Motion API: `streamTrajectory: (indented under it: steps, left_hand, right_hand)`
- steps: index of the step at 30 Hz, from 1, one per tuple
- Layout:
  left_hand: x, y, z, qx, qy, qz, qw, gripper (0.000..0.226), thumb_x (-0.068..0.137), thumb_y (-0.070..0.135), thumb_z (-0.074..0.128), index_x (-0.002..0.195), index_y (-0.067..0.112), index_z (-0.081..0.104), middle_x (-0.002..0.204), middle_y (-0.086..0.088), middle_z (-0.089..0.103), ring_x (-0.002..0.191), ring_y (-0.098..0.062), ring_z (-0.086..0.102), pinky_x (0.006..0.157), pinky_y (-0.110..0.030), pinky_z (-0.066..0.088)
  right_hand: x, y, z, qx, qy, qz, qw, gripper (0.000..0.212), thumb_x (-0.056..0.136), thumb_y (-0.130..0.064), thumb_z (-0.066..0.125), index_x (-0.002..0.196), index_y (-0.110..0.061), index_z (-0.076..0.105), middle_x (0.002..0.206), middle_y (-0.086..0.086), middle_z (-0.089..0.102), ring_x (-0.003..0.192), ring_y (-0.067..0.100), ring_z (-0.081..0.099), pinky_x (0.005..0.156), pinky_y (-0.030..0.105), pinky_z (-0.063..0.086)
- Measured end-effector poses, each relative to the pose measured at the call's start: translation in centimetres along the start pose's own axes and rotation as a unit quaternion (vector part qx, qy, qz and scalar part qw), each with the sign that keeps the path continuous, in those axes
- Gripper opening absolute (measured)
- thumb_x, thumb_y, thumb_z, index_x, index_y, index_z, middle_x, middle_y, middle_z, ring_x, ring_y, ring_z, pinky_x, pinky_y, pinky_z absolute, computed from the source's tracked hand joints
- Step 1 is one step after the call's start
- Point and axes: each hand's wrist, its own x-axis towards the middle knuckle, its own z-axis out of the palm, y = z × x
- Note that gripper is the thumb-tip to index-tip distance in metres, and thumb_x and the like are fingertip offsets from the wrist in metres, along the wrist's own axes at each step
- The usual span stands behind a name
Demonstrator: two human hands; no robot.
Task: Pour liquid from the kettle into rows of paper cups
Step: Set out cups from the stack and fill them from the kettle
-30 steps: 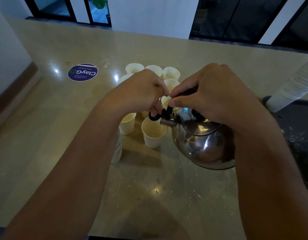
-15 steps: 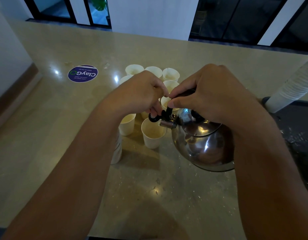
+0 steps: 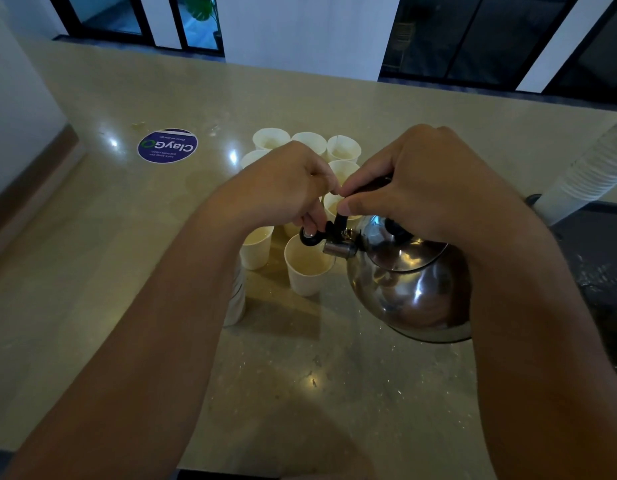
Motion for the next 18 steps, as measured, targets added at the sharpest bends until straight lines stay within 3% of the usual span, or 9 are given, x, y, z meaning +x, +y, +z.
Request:
streamTrajectory:
  steps: [9, 15, 18]
  left_hand:
    - [-0.1, 0.0, 0.2, 0.008, 0.004, -0.002, 1.000, 0.025, 0.104, 0.013, 0.045, 0.099, 0.015, 0.070, 0.069, -0.010, 0.075, 0.063, -0.022, 0.074, 0.066, -0.032, 0.056]
    - [-0.4, 0.7, 0.3, 0.015, 0.023, -0.001, 1.000, 0.027, 0.105, 0.014, 0.043, 0.106, 0.017, 0.070, 0.070, -0.005, 0.075, 0.068, -0.019, 0.074, 0.068, -0.029, 0.057]
    - [-0.6, 1.3, 0.7, 0.010, 0.030, 0.007, 0.999, 0.026, 0.104, 0.017, 0.045, 0.108, 0.018, 0.070, 0.070, -0.004, 0.075, 0.067, -0.017, 0.074, 0.067, -0.027, 0.059]
  right_hand:
    - [0.2, 0.5, 0.2, 0.000, 0.005, 0.002, 1.000, 0.012, 0.075, -0.043, 0.084, 0.087, -0.041, 0.079, 0.084, -0.015, 0.074, 0.077, 0.007, 0.065, 0.073, 0.032, 0.056]
    - [-0.2, 2.0, -0.1, 0.054, 0.026, 0.012, 0.998, 0.010, 0.074, -0.043, 0.085, 0.080, -0.045, 0.077, 0.082, -0.021, 0.073, 0.080, -0.001, 0.065, 0.069, 0.018, 0.051]
    - [-0.8, 3.4, -0.4, 0.103, 0.037, 0.029, 0.994, 0.015, 0.073, -0.043, 0.086, 0.086, -0.041, 0.080, 0.079, -0.022, 0.074, 0.078, -0.006, 0.066, 0.061, 0.007, 0.046]
